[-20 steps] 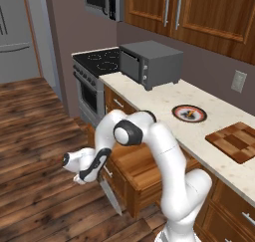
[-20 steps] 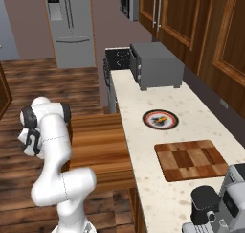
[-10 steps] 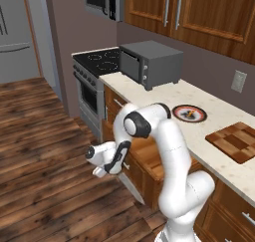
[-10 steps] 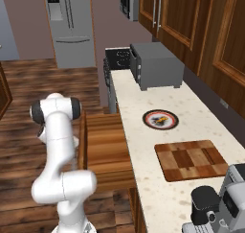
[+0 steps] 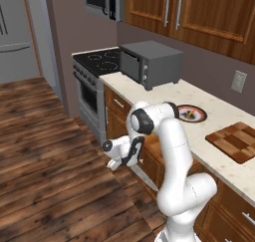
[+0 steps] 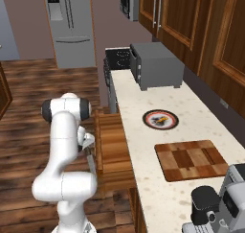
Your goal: Pick up the knife from the drawer and place it on the cutting board. Then place the meat from the plate to the cutting board.
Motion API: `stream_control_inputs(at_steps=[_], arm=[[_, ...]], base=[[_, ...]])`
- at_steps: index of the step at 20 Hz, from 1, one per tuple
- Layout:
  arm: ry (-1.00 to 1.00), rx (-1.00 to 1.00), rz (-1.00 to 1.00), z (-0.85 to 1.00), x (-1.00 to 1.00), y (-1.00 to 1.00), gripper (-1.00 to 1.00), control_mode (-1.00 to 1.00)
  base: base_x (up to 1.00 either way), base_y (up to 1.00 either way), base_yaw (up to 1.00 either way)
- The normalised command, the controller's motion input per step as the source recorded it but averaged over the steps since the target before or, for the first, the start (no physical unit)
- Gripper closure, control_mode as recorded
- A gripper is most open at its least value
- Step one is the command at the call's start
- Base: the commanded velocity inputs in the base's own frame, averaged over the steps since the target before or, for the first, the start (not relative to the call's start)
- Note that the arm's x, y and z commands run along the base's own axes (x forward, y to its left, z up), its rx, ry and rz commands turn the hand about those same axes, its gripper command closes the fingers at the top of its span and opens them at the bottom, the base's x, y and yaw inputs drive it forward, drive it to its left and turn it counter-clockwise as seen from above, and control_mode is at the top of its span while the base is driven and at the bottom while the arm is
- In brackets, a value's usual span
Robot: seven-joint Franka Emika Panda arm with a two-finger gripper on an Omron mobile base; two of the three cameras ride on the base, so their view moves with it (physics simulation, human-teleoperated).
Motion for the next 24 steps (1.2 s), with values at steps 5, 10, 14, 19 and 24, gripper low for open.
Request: stream_control_inputs(at_steps=[5,10,14,19,24], arm=[[0.00,0.01,0.09,-0.06,0.59,-0.60,1.00,-1.00],[0.00,0.00,0.11,-0.09,0.60,-0.47,1.00,-1.00],[0.02,0.00,0.04,0.00,0.24,-0.04,1.00,-1.00],[0.00,0.00,0.12,-0.02,0.62,-0.40,1.00,-1.00],[0.00,0.00,0.11,0.02,0.11,-0.16,1.00,-1.00]], base=[[0.00,0.00,0.00],[0.00,0.00,0.00],[0.00,0.00,0.00],[0.00,0.00,0.00],[0.00,0.00,0.00]])
